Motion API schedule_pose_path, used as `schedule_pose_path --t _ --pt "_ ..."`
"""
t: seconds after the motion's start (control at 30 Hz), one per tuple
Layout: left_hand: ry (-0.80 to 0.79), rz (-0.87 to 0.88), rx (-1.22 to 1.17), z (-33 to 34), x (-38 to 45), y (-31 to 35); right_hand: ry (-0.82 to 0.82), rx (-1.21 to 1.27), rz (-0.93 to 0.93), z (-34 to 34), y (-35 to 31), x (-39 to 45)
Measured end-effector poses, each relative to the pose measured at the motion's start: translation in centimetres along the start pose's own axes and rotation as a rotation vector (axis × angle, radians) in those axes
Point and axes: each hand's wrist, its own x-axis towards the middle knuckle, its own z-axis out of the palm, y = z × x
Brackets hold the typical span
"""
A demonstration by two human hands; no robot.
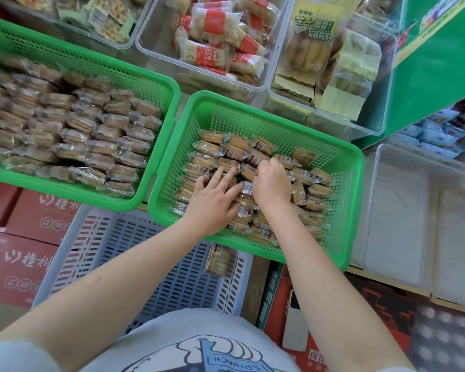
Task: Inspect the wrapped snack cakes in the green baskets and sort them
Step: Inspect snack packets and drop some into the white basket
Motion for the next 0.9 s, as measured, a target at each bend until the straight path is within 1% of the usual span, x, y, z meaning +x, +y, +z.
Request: schedule_pose_path --t 0.1,0.3,0.37,0.47,0.57,0.6,0.63,0.67,0.7,0.73,0.77,0.8,0.83,0.9 --pt "-0.002 0.000 -0.001 -0.1 0.0 0.0 0.015 0.033 0.020 -0.3 -0.2 -0.5" --pt "-0.005 0.003 0.016 0.2 0.0 0.0 0.058 0.220 0.003 -2.3 -0.3 -1.7" --pt "-0.003 0.003 0.012 0.2 0.0 -0.1 0.096 0.270 -0.004 -3.7 0.0 -2.2" --pt "-0.020 0.008 -0.019 -0.1 -0.1 -0.1 0.168 0.489 0.014 -6.4 0.8 -4.1" --pt "-0.006 0.001 -0.160 -1.3 -1.0 0.2 0.197 0.794 0.142 -8.7 1.8 -6.5" --pt "0.035 -0.014 -0.256 -1.9 -1.5 0.5 0.177 0.903 0.197 -9.2 2.1 -7.2" --pt "0.081 -0.043 -0.407 -3.0 -2.1 1.1 0.141 1.021 0.252 -9.6 2.2 -7.9" --pt "0.124 -0.088 -0.647 -4.3 -3.0 1.8 0.097 1.151 0.298 -9.9 2.3 -8.5" --pt "0.137 -0.162 -0.971 -5.9 -4.0 2.8 0.050 1.279 0.330 -10.1 2.4 -9.0" --pt "0.105 -0.251 -1.311 -7.5 -4.9 3.7 0.009 1.375 0.343 -10.3 2.4 -9.7" --pt "0.043 -0.325 -1.581 -8.9 -5.8 4.4 -0.025 1.438 0.340 -10.3 2.4 -10.3" --pt "0.005 -0.343 -1.761 -9.8 -6.6 4.7 -0.052 1.479 0.323 -10.3 2.2 -11.0" --pt "-0.002 -0.314 -1.842 -10.3 -7.4 4.8 -0.077 1.507 0.304 -10.2 2.1 -11.7" --pt "0.018 -0.218 -1.903 -10.5 -8.9 4.9 -0.115 1.547 0.283 -10.1 1.9 -13.0"
